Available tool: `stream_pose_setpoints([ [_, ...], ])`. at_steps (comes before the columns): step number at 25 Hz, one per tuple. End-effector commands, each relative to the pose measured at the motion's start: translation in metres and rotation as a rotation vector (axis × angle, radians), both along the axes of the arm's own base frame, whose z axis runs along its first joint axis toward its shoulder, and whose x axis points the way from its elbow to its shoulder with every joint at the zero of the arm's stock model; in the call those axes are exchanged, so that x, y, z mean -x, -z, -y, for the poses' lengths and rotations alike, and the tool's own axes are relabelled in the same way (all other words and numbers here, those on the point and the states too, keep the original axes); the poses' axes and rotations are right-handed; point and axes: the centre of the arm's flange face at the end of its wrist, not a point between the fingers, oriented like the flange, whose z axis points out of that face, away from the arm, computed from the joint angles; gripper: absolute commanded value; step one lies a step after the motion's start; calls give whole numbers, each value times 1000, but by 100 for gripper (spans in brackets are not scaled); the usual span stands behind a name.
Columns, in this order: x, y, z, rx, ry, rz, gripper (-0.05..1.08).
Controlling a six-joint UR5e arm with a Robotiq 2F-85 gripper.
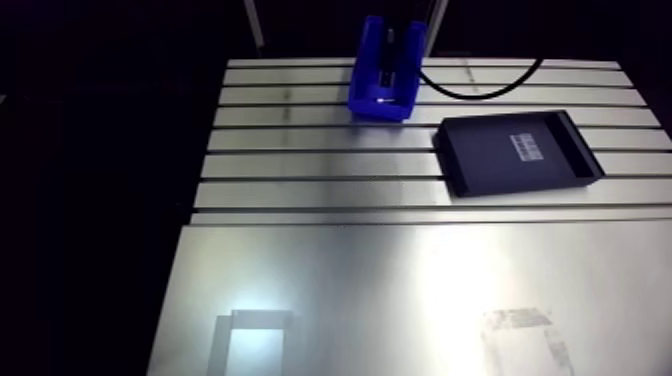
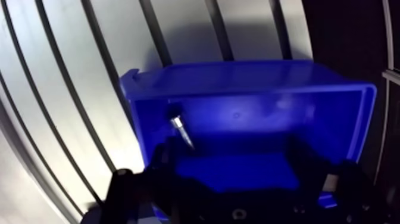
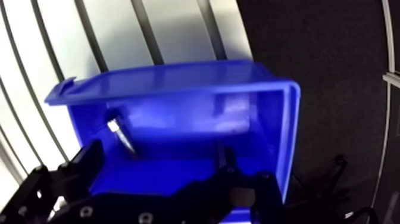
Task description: Pick up the M10 bolt from the tray and put it into the blue bin.
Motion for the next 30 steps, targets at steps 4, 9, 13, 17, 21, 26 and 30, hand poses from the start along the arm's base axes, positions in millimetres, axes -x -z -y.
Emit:
stream_pose_setpoints([
  [4,1,-42,0,1,34,-59,1],
  [9,-6,-71,0,-1,64,-53,1],
  [13,-18,-107,2,-2,134,-71,1],
  [17,-35,-152,2,-6,271,-92,1],
  [21,-54,-188,3,-18,417,-87,1],
  [26,-75,-228,2,-30,639,-79,1],
  [30,-95,-265,1,-42,769,-67,1],
])
